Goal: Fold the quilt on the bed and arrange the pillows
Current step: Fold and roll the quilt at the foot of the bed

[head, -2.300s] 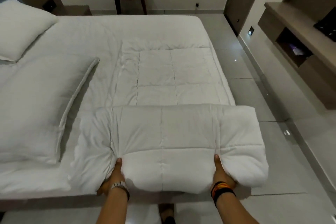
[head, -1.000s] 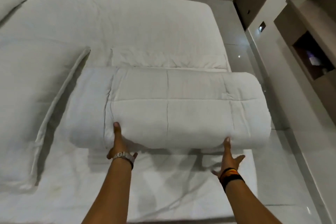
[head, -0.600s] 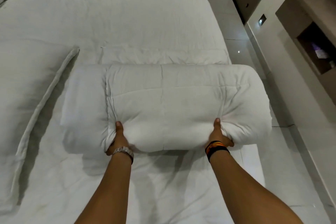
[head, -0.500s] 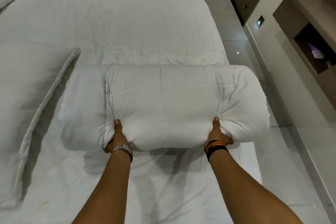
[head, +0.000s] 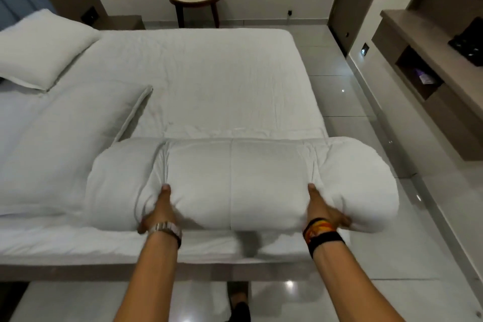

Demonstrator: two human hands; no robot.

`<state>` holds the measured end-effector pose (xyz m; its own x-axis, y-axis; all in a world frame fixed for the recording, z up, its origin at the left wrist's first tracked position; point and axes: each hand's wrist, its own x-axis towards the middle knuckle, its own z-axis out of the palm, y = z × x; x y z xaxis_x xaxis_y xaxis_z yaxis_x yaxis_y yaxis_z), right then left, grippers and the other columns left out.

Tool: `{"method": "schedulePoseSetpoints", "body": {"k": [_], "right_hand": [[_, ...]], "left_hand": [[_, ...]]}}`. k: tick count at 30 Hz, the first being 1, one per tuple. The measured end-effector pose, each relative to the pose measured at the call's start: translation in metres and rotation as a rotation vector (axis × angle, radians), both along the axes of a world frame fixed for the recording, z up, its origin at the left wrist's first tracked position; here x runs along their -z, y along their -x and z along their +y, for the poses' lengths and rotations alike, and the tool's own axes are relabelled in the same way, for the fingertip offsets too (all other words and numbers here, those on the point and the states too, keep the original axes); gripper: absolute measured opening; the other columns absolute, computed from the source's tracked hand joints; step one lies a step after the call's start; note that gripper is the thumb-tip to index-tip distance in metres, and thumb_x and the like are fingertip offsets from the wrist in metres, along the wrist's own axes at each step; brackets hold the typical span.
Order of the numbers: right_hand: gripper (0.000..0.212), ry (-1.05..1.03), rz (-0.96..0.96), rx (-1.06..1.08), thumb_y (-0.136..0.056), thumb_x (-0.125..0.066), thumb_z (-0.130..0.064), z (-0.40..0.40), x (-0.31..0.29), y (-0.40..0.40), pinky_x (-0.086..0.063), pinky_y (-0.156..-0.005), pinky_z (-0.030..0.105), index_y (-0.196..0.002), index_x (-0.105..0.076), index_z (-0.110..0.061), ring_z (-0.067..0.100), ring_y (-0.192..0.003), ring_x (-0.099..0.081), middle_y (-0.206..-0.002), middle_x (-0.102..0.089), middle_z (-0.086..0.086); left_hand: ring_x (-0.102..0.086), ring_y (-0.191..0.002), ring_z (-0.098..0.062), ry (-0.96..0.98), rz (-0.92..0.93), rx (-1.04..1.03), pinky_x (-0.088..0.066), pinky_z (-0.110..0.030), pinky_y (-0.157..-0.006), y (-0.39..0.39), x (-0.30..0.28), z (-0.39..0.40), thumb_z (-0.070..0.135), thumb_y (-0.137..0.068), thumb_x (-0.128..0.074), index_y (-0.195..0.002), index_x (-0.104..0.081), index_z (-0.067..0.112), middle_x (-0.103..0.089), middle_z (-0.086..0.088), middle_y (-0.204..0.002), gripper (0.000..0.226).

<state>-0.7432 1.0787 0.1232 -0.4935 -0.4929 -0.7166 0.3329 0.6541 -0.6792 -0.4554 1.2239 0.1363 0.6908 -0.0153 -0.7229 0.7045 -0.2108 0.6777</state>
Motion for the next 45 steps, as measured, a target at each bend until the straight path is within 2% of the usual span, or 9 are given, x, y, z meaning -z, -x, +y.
{"method": "schedulePoseSetpoints", "body": {"k": [5,10,13,17,25,30,35,41,45], "right_hand": [[0.099,0.211,-0.13,-0.394,-0.083,-0.087,-0.026,-0.049,-0.069,-0.005,-0.057,-0.09,0.047,-0.154,-0.025,0.001,0.037,-0.099,-0.067,-0.129,-0.059,0.012],[0.095,0.241,1.094,-1.005,-0.077,-0.074,-0.072,-0.105,-0.075,-0.026,-0.038,-0.113,0.058,-0.137,-0.052,-0.002,0.044,-0.14,-0.04,-0.148,-0.044,0.024],[0.118,0.521,1.446,-1.254,-0.07,-0.06,-0.089,-0.167,-0.068,-0.039,0.016,-0.117,0.068,-0.161,-0.029,-0.021,0.043,-0.158,0.0,-0.169,-0.011,0.024],[0.108,0.636,1.419,-1.706,-0.069,-0.016,-0.106,-0.254,-0.031,-0.062,0.015,-0.115,0.078,-0.161,0.004,-0.054,0.032,-0.161,0.006,-0.176,0.006,0.004],[0.115,0.4,1.359,-1.882,-0.072,-0.024,-0.104,-0.262,0.169,-0.073,0.004,-0.111,0.083,-0.165,0.001,-0.042,0.047,-0.158,0.01,-0.175,0.006,0.013],[0.116,0.351,1.321,-1.873,-0.063,-0.013,-0.109,-0.287,0.129,-0.092,0.012,-0.111,0.079,-0.16,0.016,-0.051,0.043,-0.158,0.014,-0.175,0.008,0.009],[0.117,0.778,1.178,-1.721,-0.062,-0.034,-0.109,-0.288,0.097,-0.149,0.015,-0.111,0.079,-0.161,-0.002,-0.055,0.042,-0.159,-0.001,-0.175,-0.011,0.007],[0.116,0.552,1.173,-1.954,-0.064,-0.023,-0.109,-0.264,0.138,-0.145,0.015,-0.109,0.08,-0.158,0.017,-0.054,0.04,-0.157,0.019,-0.174,0.019,0.003],[0.115,0.564,1.128,-1.976,-0.055,-0.022,-0.113,-0.288,0.094,-0.159,0.003,-0.114,0.074,-0.152,-0.033,-0.053,0.037,-0.149,-0.033,-0.161,-0.039,0.008]], "left_hand": [[-0.056,-0.134,-0.046,-0.062,-0.358,0.391,-0.049,-0.052,-0.11,-0.009,-0.052,-0.038,0.045,-0.097,-0.068,-0.157,-0.033,0.0,-0.049,-0.026,-0.153,0.083],[-0.017,-0.155,-0.045,-0.577,-0.944,0.89,-0.018,-0.062,-0.124,-0.012,-0.024,-0.093,0.068,-0.099,-0.041,-0.166,-0.017,0.033,-0.011,-0.02,-0.171,0.079],[0.008,-0.161,-0.04,-0.67,-1.245,0.884,0.008,-0.061,-0.125,-0.044,0.0,-0.138,0.082,-0.093,-0.035,-0.163,-0.03,0.027,0.004,-0.015,-0.175,0.089],[0.003,-0.16,-0.042,-0.746,-1.401,0.892,0.009,-0.07,-0.121,-0.096,0.028,-0.205,0.091,-0.088,-0.023,-0.163,-0.027,0.027,-0.013,-0.009,-0.175,0.099],[0.009,-0.159,-0.045,-0.891,-1.341,1.189,0.004,-0.083,-0.112,-0.097,0.192,-0.243,0.091,-0.087,-0.022,-0.168,-0.011,0.029,-0.001,-0.008,-0.177,0.103],[0.01,-0.159,-0.045,-0.865,-1.271,1.225,0.0,-0.084,-0.111,-0.11,0.158,-0.263,0.093,-0.086,-0.015,-0.167,-0.021,0.03,-0.01,-0.01,-0.176,0.103],[0.012,-0.158,-0.048,-0.864,-1.327,1.124,0.005,-0.088,-0.107,-0.132,0.137,-0.272,0.1,-0.077,-0.029,-0.16,-0.036,0.036,-0.024,-0.011,-0.171,0.105],[0.013,-0.158,-0.049,-0.967,-1.192,1.255,0.003,-0.088,-0.108,-0.105,0.146,-0.261,0.098,-0.08,-0.021,-0.167,-0.019,0.035,-0.013,-0.008,-0.175,0.107],[0.006,-0.161,-0.038,-0.91,-1.064,1.118,0.005,-0.077,-0.117,-0.084,0.117,-0.237,0.093,-0.086,-0.018,-0.166,-0.018,0.036,-0.01,-0.005,-0.176,0.098]]}}
